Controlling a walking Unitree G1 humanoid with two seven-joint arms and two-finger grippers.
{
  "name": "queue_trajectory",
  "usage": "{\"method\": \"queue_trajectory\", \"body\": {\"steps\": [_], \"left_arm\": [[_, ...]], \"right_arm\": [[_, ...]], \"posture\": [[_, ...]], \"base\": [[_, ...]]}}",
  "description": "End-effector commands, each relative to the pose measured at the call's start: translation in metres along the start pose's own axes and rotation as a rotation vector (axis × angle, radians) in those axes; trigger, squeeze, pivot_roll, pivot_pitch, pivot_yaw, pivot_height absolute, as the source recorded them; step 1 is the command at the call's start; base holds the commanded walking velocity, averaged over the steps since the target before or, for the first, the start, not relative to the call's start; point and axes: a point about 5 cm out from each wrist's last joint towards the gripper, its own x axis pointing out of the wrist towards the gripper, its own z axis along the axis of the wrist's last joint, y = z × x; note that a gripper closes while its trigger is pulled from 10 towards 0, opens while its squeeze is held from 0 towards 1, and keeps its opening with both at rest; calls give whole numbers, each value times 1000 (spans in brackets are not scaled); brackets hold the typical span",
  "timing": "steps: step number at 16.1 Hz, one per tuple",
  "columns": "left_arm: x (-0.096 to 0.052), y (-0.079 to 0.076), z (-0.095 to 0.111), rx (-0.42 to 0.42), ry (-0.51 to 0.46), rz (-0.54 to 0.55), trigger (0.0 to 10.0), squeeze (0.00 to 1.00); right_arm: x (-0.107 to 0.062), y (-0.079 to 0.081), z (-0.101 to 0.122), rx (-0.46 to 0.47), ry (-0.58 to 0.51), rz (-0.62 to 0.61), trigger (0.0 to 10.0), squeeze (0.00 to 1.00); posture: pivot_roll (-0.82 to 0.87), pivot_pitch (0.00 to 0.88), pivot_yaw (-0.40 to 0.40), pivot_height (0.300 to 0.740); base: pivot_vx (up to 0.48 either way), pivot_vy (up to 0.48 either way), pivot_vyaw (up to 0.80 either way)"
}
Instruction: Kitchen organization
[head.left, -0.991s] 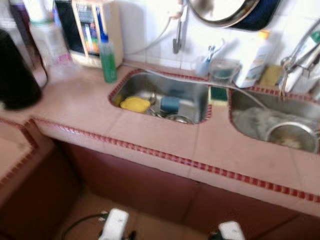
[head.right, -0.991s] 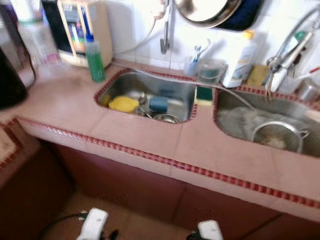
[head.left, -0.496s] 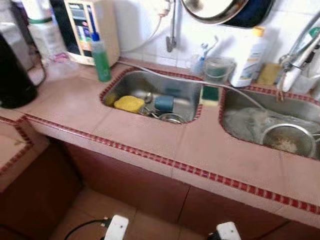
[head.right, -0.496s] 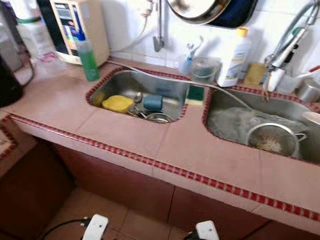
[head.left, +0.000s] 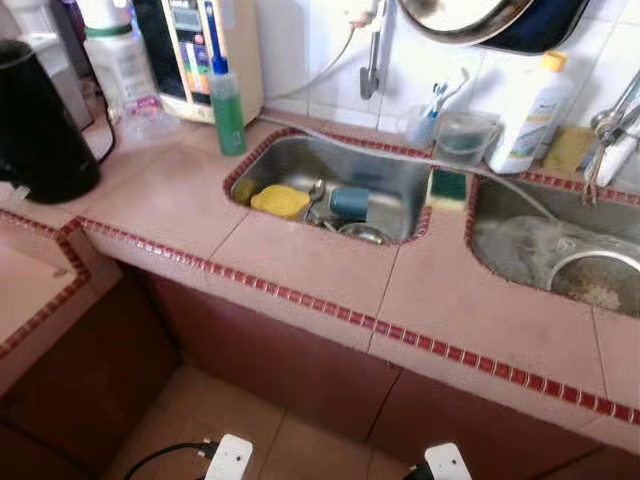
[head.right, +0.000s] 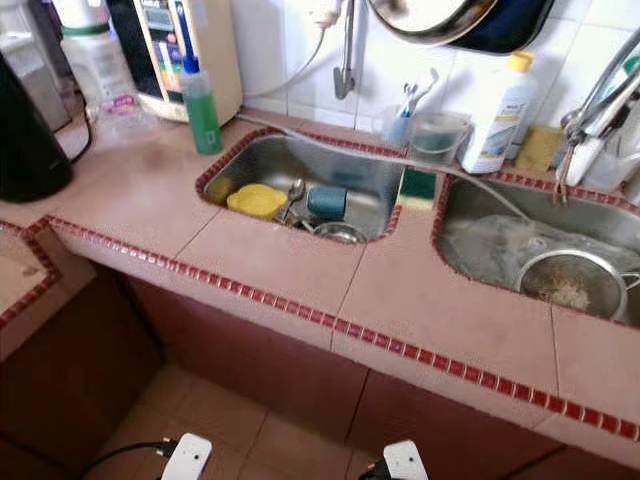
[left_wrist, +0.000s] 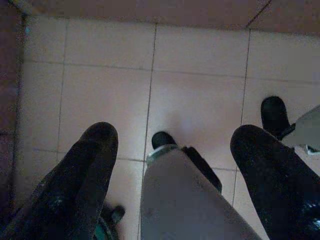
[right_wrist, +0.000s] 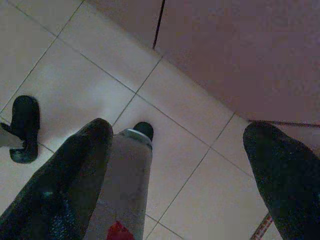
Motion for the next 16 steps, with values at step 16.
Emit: {"method": "queue_trajectory", "body": {"steps": [16], "left_arm": [[-1,0,-5,28,34,0,10000,0]], "right_arm": [[0,1,-1,35,12,0,10000,0]], "posture": [[-91,0,15,740]], "base": [[-251,0,0]]}}
